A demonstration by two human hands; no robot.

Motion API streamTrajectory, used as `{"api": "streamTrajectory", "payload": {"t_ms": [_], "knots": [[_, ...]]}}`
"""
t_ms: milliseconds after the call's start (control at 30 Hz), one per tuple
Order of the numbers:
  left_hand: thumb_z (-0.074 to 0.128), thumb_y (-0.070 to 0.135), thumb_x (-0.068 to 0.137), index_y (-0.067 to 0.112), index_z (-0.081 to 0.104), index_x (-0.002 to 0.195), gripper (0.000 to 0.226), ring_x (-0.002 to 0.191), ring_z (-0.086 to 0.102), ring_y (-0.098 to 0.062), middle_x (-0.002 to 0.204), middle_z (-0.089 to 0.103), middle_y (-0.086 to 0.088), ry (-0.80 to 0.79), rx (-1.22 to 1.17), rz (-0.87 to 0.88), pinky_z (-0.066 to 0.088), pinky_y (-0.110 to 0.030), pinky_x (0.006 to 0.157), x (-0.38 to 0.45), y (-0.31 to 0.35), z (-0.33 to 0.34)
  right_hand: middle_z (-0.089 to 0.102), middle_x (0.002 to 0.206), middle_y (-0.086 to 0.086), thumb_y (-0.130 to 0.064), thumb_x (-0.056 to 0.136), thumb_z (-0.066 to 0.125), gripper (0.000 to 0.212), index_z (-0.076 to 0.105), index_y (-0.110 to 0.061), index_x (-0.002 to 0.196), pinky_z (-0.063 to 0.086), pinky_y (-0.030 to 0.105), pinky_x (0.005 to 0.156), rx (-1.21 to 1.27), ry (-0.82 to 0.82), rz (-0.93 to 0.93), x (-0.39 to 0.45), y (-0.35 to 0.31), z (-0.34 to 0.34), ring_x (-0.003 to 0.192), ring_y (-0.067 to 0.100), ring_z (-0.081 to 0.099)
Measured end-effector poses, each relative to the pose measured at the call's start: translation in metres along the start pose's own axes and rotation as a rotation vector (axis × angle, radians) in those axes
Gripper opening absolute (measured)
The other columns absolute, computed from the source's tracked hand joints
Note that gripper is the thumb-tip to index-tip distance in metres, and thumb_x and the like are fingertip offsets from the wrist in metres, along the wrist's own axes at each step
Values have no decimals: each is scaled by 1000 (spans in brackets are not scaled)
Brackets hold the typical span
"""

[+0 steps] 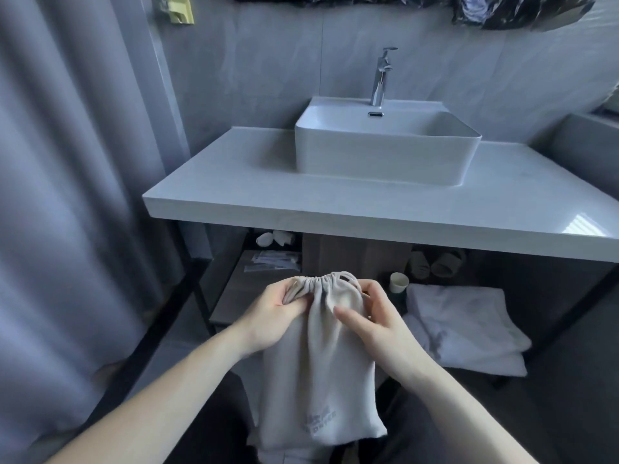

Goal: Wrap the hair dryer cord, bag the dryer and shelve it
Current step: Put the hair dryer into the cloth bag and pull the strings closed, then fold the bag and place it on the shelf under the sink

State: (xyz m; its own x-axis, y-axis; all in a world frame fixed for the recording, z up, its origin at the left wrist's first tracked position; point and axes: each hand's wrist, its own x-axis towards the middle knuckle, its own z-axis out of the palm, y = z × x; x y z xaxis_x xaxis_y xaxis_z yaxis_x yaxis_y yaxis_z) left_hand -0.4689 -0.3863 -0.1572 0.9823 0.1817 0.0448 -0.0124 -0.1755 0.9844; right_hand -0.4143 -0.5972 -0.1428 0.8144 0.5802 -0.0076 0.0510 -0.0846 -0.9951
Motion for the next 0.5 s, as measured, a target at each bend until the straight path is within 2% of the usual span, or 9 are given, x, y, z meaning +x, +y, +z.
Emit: {"api": "streamTrajectory", "payload": {"t_ms": [67, 133, 233, 300, 367, 433, 467, 500], "knots": [[62, 14, 104, 8, 75, 114, 18, 109, 70, -7, 116, 81, -3, -47, 8, -32, 52, -29, 103, 17, -4, -2, 79, 121, -10, -31, 89, 87, 46, 61, -38, 127, 59, 26, 99, -66, -62, 17, 7, 5, -3, 114, 5, 74], [57, 4, 106, 5, 74, 117, 20, 112, 71, -5, 118, 80, -2, -98, 1, -55, 53, -24, 101, 35, -11, -3, 76, 124, -19, -32, 87, 89, 54, 59, -40, 131, 57, 16, 97, -201, -106, 15, 17, 13, -2, 115, -9, 70], [60, 2, 101, 3, 73, 118, 21, 110, 70, -7, 115, 78, -2, -162, -7, -113, 52, -26, 103, 63, -27, -7, 79, 108, -17, -24, 93, 78, 30, 65, -36, 117, 54, 13, 82, -308, -21, 14, 40, 37, 4, 96, -8, 71], [66, 9, 95, 3, 73, 118, 25, 109, 69, -6, 115, 78, -2, -165, 5, -149, 51, -28, 104, 80, -44, -9, 73, 85, -10, -12, 96, 68, 12, 68, -22, 101, 51, 16, 68, -254, 82, 32, 55, 56, 10, 75, 1, 63], [70, 23, 89, 9, 76, 113, 28, 103, 68, -5, 111, 80, -1, -152, 45, -185, 51, -32, 102, 91, -65, -12, 61, 75, -5, -7, 99, 61, 7, 67, -10, 97, 45, 25, 59, -137, 126, 112, 68, 74, 16, 67, 11, 52], [76, 41, 81, 19, 76, 100, 28, 91, 66, -2, 95, 76, 10, -107, 121, -220, 51, -33, 93, 97, -88, -16, 58, 74, -3, -4, 101, 57, 12, 68, -8, 97, 42, 30, 60, -67, 146, 178, 78, 91, 21, 69, 14, 48], [80, 50, 75, 21, 74, 98, 36, 90, 67, -3, 93, 75, 12, -68, 118, -246, 51, -32, 91, 97, -100, -17, 60, 75, -2, -4, 101, 56, 15, 69, -8, 96, 43, 32, 64, -40, 158, 198, 82, 99, 22, 72, 15, 50], [83, 55, 70, 22, 73, 102, 47, 95, 71, -7, 100, 76, 11, -17, 75, -293, 53, -29, 91, 96, -113, -19, 63, 77, -1, -3, 101, 55, 18, 70, -9, 95, 45, 34, 68, -19, 174, 209, 86, 104, 24, 75, 14, 53]]}}
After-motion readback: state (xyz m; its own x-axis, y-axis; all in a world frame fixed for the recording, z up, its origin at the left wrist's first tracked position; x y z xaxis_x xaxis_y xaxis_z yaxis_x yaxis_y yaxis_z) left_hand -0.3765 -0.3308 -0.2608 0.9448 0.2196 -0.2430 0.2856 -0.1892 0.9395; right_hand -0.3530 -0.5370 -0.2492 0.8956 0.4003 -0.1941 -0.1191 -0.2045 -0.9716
